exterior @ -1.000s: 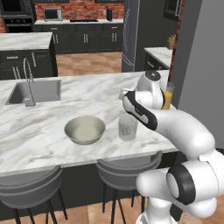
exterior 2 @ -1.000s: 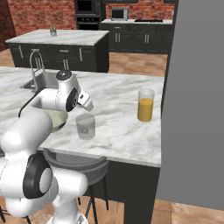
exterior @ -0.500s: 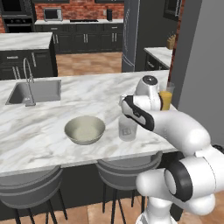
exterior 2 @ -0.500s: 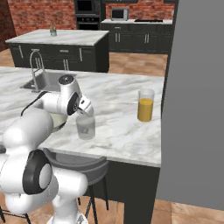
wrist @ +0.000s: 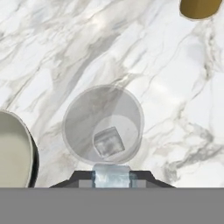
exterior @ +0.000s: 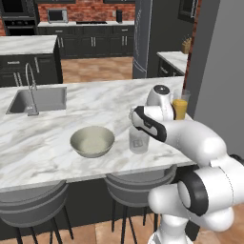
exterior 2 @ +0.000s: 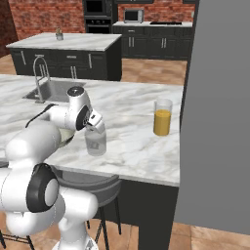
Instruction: There are two ice cubes in the ice bowl. Place both ice cubes in the glass cup.
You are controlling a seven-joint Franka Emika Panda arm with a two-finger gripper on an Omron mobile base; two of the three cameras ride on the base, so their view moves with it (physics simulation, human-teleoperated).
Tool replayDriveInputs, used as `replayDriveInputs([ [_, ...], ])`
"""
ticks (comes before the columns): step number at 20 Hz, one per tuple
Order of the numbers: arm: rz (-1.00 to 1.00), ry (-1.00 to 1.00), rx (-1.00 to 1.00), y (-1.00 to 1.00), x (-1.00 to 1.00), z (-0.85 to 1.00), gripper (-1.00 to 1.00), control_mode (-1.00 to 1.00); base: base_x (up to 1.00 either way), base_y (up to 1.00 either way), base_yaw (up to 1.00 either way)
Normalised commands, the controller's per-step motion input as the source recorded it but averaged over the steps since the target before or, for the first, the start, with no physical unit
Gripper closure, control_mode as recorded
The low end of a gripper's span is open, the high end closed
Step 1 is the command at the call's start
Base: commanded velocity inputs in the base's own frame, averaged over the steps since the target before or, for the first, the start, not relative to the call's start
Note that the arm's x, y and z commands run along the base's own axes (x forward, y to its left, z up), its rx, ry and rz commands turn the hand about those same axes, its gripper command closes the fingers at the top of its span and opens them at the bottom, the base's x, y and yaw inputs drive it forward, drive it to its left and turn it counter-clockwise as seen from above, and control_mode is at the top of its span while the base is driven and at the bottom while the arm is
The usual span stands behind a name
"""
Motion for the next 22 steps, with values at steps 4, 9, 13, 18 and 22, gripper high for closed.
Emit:
replayDriveInputs([
  [4,0.0,0.05,0.0,0.0,0.02,-0.14,1.0,-1.0,0.0,0.0,0.0],
  [9,0.0,0.04,0.0,0.0,0.08,-0.15,1.0,-1.0,0.0,0.0,0.0],
  [13,0.0,0.03,0.0,0.0,0.13,-0.11,1.0,-1.0,0.0,0.0,0.0],
  [18,0.0,0.02,0.0,0.0,0.16,-0.09,1.0,-1.0,0.0,0.0,0.0],
  [22,0.0,0.02,0.0,0.01,0.12,-0.09,1.0,-1.0,0.0,0.0,0.0],
])
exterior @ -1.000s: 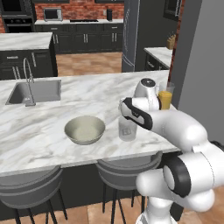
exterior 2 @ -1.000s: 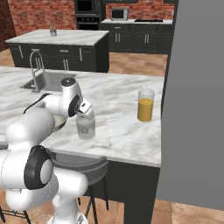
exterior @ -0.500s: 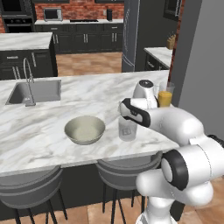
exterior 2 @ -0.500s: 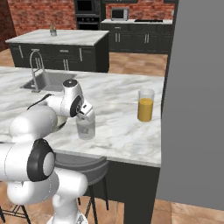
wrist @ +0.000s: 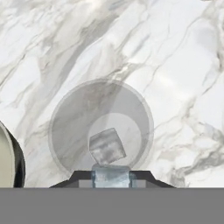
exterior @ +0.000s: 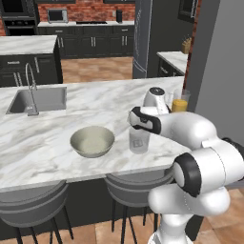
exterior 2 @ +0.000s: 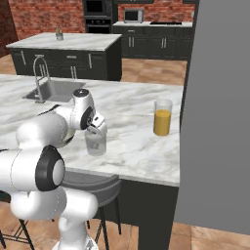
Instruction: There are two ice cubes in the ice bowl. Place both ice cubes in the glass cup.
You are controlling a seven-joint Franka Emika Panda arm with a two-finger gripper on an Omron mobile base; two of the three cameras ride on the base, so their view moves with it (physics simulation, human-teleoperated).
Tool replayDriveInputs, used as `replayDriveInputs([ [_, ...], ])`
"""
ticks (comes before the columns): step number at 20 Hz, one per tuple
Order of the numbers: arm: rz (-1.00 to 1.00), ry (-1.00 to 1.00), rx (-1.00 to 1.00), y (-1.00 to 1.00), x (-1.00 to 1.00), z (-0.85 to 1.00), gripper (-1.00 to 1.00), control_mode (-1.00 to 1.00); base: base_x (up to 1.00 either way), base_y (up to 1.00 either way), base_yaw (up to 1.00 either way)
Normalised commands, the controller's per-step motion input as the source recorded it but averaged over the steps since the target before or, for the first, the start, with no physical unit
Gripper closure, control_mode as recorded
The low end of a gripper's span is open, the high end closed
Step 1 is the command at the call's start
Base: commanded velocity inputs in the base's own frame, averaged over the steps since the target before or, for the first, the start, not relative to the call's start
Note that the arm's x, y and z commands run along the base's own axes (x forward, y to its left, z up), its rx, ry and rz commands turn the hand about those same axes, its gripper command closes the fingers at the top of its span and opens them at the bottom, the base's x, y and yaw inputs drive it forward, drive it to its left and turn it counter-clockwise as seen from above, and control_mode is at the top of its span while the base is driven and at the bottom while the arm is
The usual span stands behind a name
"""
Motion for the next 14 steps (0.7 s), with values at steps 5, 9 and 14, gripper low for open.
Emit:
replayDriveInputs([
  [5,0.0,0.03,0.0,0.04,0.08,-0.14,1.0,-1.0,0.0,0.0,0.0],
  [9,0.0,0.03,-0.01,0.03,0.08,-0.15,1.0,-1.0,0.0,0.0,0.0],
  [14,0.0,0.01,0.0,0.0,0.12,-0.02,1.0,-1.0,0.0,0.0,0.0],
])
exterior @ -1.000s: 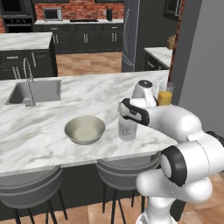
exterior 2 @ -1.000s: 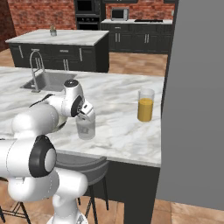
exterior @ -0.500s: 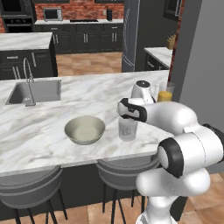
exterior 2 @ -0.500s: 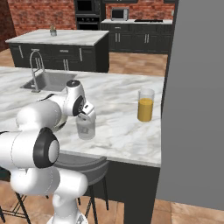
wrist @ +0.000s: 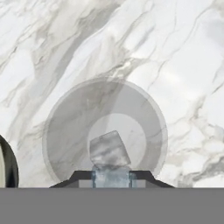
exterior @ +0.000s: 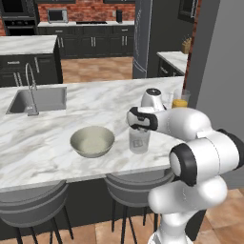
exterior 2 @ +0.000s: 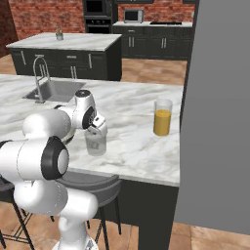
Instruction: There are two ice cubes in the ice bowl. Place both ice cubes in the glass cup.
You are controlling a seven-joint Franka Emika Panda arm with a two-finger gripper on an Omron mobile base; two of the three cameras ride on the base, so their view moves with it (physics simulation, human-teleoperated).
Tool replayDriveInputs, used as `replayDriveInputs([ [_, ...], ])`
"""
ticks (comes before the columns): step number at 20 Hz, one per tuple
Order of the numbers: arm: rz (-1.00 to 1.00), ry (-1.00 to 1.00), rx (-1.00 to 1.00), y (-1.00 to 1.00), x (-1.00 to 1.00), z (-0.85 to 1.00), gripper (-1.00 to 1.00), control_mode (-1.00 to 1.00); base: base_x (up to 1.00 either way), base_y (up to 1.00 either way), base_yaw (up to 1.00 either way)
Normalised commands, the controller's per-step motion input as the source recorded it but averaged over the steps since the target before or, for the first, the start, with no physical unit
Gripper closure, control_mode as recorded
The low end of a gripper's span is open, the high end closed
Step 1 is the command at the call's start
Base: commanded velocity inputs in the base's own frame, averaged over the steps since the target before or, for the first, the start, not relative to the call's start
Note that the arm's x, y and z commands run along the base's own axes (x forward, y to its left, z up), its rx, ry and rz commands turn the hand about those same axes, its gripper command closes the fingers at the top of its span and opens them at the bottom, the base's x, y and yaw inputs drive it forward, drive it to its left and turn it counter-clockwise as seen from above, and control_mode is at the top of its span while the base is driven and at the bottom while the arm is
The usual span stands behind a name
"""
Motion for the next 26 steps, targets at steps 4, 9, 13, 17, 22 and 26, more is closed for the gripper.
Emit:
replayDriveInputs([
  [4,0.0,0.0,0.0,0.0,0.17,0.0,1.0,-1.0,0.0,0.0,0.0],
  [9,0.0,0.0,0.0,0.0,0.11,-0.07,-1.0,-1.0,0.0,0.0,0.0],
  [13,0.0,0.0,0.0,0.0,0.01,0.0,-1.0,-1.0,0.0,0.0,0.0],
  [17,0.0,0.0,0.0,0.0,0.0,0.2,-1.0,-1.0,0.0,0.0,0.0],
  [22,0.0,0.0,0.0,0.0,-0.21,0.48,-1.0,-1.0,0.0,0.0,0.0],
  [26,-0.02,0.0,0.0,-0.05,-0.97,0.16,-1.0,-1.0,0.0,0.0,0.0],
])
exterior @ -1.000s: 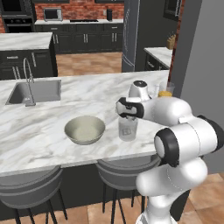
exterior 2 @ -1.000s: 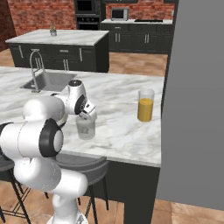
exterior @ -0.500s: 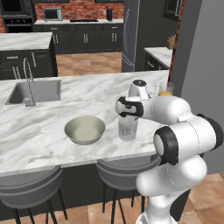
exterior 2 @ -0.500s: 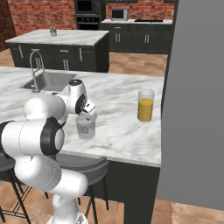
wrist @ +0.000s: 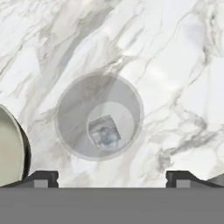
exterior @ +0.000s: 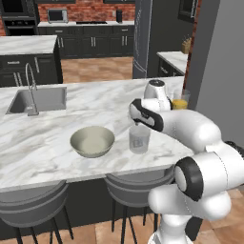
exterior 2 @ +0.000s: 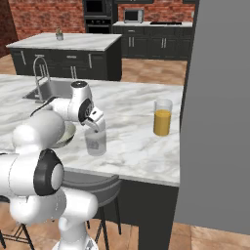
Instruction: There are two ice cubes in the ice bowl. Place both ice cubes in the glass cup.
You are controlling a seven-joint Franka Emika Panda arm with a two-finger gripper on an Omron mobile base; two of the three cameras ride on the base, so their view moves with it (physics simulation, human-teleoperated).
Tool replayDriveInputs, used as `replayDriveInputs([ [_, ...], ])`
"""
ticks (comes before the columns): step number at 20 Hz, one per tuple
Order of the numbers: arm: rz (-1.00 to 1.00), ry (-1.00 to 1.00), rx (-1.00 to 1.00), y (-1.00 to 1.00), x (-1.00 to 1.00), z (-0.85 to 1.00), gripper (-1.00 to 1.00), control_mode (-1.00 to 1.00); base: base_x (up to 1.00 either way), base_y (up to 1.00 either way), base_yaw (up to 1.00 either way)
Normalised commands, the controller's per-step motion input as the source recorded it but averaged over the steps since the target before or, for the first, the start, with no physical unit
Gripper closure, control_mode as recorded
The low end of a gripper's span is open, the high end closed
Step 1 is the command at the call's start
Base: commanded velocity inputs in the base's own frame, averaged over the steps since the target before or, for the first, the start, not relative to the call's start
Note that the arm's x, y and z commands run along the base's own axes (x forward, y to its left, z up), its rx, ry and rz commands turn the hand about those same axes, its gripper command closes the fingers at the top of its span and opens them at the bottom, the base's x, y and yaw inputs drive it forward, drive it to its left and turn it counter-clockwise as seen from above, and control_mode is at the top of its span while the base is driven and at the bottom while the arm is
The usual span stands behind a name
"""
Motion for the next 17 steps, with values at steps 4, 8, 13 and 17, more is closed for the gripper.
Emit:
replayDriveInputs([
  [4,0.0,-0.04,0.0,-0.24,-1.0,0.09,-1.0,-1.0,0.0,0.0,0.0],
  [8,0.0,-0.34,0.0,-0.39,-1.0,0.26,-1.0,-1.0,0.0,0.0,0.0],
  [13,0.0,-0.65,-0.01,-0.01,-1.0,0.81,-1.0,-1.0,0.0,0.0,0.0],
  [17,0.0,-0.71,0.0,0.0,-1.0,0.8,-1.0,-1.0,0.0,0.0,0.0],
])
